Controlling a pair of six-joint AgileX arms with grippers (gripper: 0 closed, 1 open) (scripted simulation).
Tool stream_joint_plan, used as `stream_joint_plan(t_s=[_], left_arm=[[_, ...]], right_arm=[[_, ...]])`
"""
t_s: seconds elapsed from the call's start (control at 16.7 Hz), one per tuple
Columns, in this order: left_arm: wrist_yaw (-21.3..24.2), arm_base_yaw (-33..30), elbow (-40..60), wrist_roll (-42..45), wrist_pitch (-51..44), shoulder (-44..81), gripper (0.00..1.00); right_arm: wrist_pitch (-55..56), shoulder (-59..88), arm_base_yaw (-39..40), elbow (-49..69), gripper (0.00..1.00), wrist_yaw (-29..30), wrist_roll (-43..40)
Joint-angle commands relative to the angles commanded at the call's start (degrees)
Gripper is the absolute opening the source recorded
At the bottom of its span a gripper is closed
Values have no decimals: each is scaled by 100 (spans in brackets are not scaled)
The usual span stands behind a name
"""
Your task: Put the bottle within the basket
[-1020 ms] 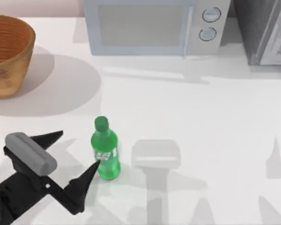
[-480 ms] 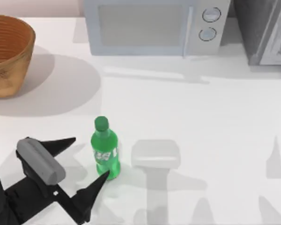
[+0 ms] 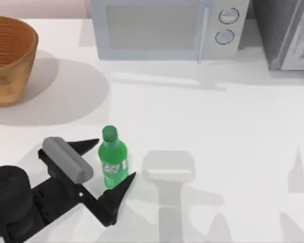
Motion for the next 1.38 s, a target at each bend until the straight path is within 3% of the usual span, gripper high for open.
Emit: stream_joint_plan(t_s=[0.48,1.26,1.38], left_arm=[[-309,-324,547,-73,-74,446,100],[-309,-324,547,-73,-74,446,2],[-309,-324,547,-73,-74,446,0]], right_arm=[[0,0,0,0,100,0,0],[0,0,0,0,100,0,0],[0,0,0,0,100,0,0]])
